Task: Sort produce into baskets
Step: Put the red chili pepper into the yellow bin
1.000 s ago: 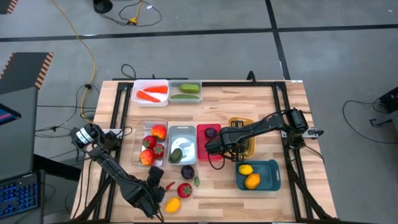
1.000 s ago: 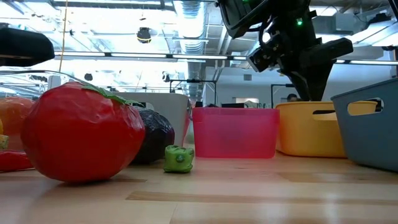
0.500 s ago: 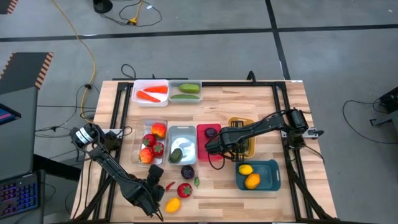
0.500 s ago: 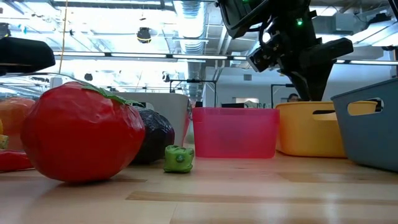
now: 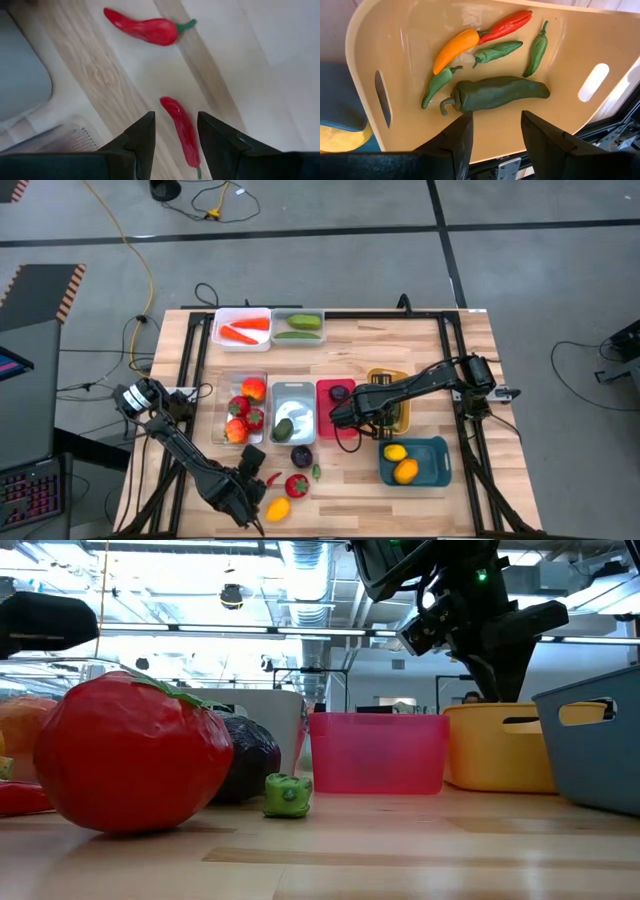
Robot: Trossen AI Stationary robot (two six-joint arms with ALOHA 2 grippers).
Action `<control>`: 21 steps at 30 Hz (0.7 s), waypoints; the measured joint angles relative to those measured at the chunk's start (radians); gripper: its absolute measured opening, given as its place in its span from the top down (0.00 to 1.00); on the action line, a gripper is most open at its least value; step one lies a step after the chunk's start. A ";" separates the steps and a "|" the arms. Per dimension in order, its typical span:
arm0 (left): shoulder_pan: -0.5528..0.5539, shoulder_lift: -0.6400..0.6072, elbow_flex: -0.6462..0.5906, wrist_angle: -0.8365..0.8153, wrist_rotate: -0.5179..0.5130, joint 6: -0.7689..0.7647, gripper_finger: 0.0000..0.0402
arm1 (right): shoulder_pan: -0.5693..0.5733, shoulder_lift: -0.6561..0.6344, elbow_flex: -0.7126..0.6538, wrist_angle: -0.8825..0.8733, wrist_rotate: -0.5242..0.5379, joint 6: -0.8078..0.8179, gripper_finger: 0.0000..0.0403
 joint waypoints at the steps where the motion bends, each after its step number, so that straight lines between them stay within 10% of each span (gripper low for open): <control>1: -0.001 0.000 0.004 -0.003 0.000 0.009 0.66 | 0.000 0.000 0.000 0.000 0.000 0.000 0.52; 21: -0.003 0.000 -0.018 0.018 0.035 -0.105 0.66 | 0.000 0.000 0.000 0.000 0.000 0.000 0.52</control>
